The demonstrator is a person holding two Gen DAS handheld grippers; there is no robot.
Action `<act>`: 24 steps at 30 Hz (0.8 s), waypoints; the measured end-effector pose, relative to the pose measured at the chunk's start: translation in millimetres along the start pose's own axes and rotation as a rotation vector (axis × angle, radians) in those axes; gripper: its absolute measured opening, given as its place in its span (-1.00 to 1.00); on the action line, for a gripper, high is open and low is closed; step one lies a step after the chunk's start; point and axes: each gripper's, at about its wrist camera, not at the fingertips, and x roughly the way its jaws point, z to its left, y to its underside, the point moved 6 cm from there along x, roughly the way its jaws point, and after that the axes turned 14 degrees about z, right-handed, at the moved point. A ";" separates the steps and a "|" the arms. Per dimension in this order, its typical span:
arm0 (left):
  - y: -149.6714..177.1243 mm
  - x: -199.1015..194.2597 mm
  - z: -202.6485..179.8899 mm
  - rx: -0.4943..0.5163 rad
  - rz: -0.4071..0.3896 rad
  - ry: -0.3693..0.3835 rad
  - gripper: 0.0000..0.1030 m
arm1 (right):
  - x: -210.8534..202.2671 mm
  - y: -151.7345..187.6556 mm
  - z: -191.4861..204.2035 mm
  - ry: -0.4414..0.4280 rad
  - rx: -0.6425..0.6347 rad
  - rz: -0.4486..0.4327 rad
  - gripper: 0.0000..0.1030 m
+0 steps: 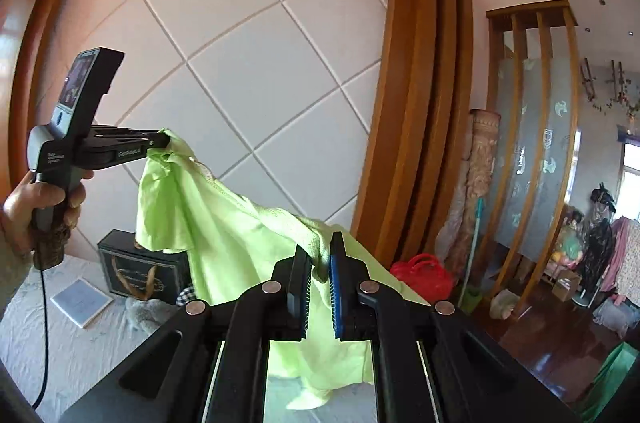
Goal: Fold clothes
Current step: 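Grasp the shirt edge with both grippers, lift and shake it out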
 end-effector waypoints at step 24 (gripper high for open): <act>494.1 33.3 211.2 -0.316 0.797 -0.229 0.08 | 116.6 310.5 198.9 -0.340 0.066 0.733 0.10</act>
